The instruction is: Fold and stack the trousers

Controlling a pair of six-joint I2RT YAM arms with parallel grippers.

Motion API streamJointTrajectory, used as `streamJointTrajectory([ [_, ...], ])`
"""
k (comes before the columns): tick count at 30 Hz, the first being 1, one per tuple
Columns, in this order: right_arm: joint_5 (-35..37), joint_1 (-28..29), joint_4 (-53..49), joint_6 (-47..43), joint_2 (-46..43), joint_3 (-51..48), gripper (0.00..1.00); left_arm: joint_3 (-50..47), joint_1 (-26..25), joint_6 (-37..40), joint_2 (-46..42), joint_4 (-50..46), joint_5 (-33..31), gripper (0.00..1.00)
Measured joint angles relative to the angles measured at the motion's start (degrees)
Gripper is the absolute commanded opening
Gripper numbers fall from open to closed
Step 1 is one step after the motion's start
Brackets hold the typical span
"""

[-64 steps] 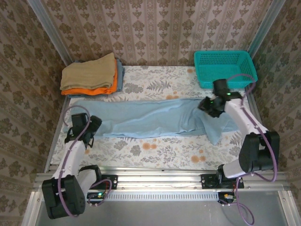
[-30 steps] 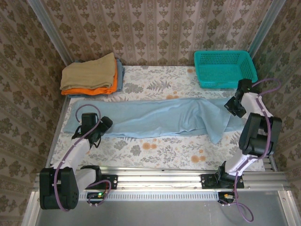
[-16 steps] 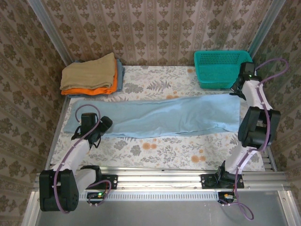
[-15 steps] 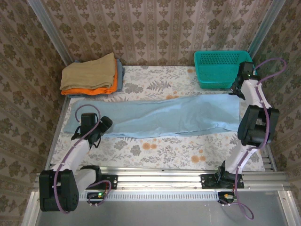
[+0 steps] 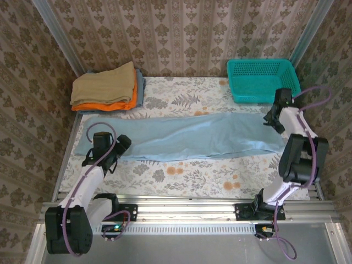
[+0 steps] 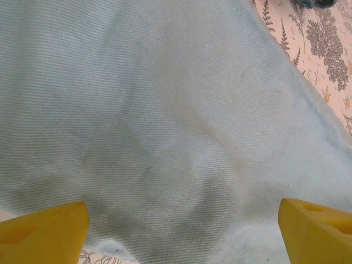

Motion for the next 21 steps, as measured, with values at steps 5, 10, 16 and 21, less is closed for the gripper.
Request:
streamJointTrajectory([
  [5,-3.7,-7.0,-2.9,1.7,-8.4,-10.6,0.75,0.0,0.0,0.6,-1.1,-0.8,0.2,0.9],
  [10,-10.8,-12.0,-2.5,2.5,-13.8,-15.7,0.79,-0.2,0.0,1.0,-0.2,-0.1,1.2,0.9],
  [16,-27.1,-15.8,5.9,8.0,-7.5,-20.3,0.75,-1.8,0.0,1.0,0.5,1.3,2.8,0.9],
  [21,-31.4,-16.0,8.5,10.5,-5.6,-20.2,0.51,-1.8,0.0,1.0,0.5,1.4,3.2,0.91],
])
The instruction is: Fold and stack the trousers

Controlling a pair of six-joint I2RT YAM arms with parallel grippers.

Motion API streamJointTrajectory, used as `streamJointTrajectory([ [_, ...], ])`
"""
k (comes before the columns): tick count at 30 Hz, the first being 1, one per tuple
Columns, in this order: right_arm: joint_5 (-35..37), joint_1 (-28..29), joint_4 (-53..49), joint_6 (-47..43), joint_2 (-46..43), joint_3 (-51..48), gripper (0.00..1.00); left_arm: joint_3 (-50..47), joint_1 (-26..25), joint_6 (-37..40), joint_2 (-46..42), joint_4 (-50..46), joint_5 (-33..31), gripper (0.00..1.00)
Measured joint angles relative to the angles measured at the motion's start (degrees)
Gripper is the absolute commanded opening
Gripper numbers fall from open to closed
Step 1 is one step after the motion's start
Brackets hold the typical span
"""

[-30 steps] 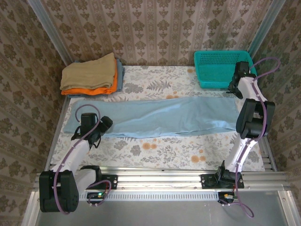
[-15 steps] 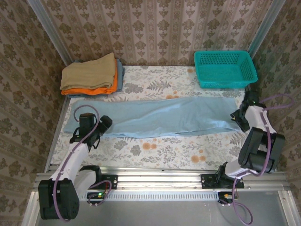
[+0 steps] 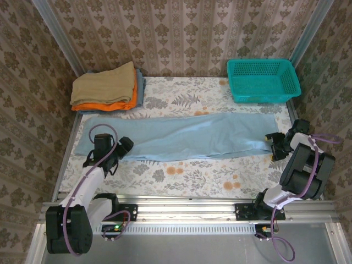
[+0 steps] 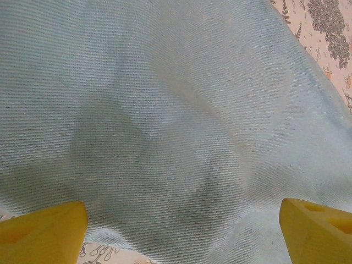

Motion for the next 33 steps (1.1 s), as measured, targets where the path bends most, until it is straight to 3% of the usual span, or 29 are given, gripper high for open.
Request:
streamJointTrajectory([
  [2,-0.9,0.0,0.6,0.3,0.0,0.0,0.37,0.0,0.0,0.0,0.0,0.0,0.0,0.9],
  [4,-1.0,0.0,2.2,1.2,0.5,0.0,0.31,-0.3,0.0,0.0,-0.3,0.2,0.0,0.9],
  [9,-0.9,-0.5,3.3,1.7,0.9,0.0,0.07,-0.4,0.0,0.0,-0.3,0.1,0.0,0.9],
  [19,1.4,-1.1,1.1,0.4,-2.9,1.9,0.04,-0.4,0.0,0.0,-0.5,0.1,0.0,0.9],
  [29,0.1,-7.3,0.0,-0.2,-3.5,2.7,0.05,-0.4,0.0,0.0,-1.4,-0.2,0.0,0.9],
  [31,-0.4,-7.8,-0.1,-0.2,-3.5,2.7,0.09,-0.4,0.0,0.0,-1.7,-0.6,0.0,0.9],
  [33,-0.5,-8.0,0.0,-0.5,-3.5,2.6,0.2,-0.4,0.0,0.0,-2.1,-1.1,-0.1,0.9],
])
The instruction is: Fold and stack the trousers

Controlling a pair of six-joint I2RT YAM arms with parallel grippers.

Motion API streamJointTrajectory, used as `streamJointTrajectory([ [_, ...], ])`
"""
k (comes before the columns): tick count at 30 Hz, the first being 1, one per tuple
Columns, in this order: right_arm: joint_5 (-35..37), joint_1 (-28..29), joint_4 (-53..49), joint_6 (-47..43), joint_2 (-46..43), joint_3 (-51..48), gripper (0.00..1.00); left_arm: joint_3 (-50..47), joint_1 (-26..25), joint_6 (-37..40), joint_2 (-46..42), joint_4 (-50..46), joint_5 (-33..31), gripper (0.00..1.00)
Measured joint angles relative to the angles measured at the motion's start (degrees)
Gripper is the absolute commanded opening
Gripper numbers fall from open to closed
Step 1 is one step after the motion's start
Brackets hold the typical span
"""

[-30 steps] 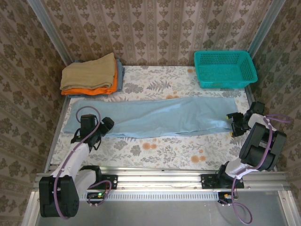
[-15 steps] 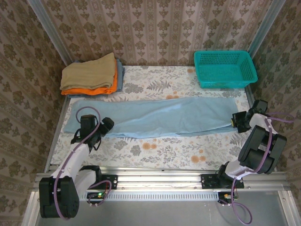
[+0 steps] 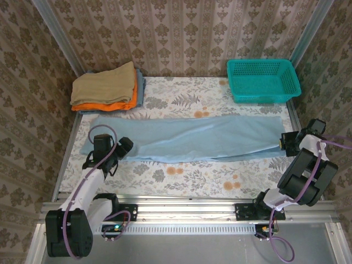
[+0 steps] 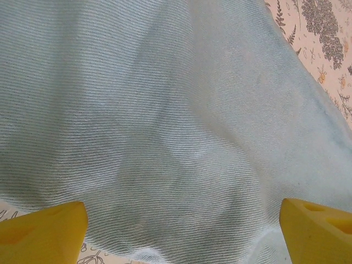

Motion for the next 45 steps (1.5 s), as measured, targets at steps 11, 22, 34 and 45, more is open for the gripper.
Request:
streamJointTrajectory([
  [11,6.6,4.0,-3.9,-1.5,-2.4,-1.6,0.63,0.1,0.0,0.0,-0.4,-2.5,-0.2,0.91],
  [22,10.2,31.0,-4.3,-2.9,-9.9,7.6,0.38,10.9,-5.6,0.3,4.1,-4.5,-1.1,0.88],
  [34,6.6,55.8,-0.1,-8.6,29.1,29.7,0.0,18.5,-7.1,0.3,31.4,8.2,-2.1,0.87],
  [45,-0.6,52.9,3.8,-9.9,30.5,26.4,0.61,11.4,2.1,-4.4,32.1,20.2,3.1,0.88],
])
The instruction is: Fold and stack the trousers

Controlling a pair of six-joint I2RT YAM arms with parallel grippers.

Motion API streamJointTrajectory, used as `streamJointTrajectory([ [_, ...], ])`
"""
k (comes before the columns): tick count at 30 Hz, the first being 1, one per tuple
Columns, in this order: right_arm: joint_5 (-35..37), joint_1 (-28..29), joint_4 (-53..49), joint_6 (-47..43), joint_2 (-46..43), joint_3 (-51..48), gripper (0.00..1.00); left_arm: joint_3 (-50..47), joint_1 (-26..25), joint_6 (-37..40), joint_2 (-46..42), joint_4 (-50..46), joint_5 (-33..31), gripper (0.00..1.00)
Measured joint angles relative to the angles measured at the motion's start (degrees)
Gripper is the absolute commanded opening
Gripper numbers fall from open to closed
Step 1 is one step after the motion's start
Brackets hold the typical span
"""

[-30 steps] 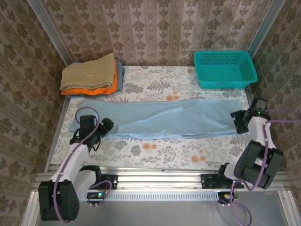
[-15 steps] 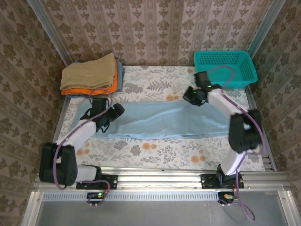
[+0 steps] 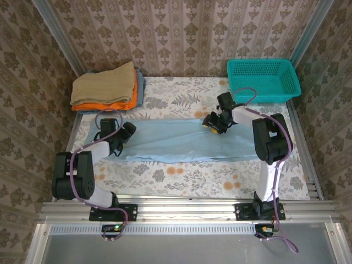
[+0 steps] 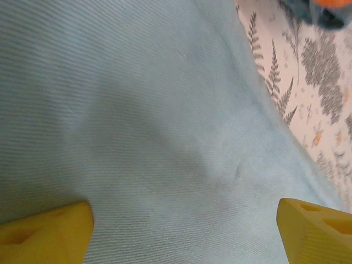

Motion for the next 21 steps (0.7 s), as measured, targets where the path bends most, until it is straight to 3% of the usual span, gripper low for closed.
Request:
streamJointTrajectory([
  [5,-2.3,1.0,-0.3,-0.4,-1.3,-1.3,0.62,-0.6,8.1,-0.4,-0.2,1.0,2.9,0.88],
  [14,0.6,0.4,-5.3,-0.6,-13.2,-6.5,0.62,2.9,18.9,3.0,-0.4,-7.5,-2.3,0.88],
  [17,3.2,0.3,-7.7,-1.9,-19.3,-8.5,0.59,5.0,18.6,4.3,-0.4,-11.6,-3.6,0.9],
  [21,4.2,0.3,-9.0,-3.3,-22.1,-10.9,0.57,8.7,12.3,6.2,-1.1,-16.4,-4.9,0.91],
])
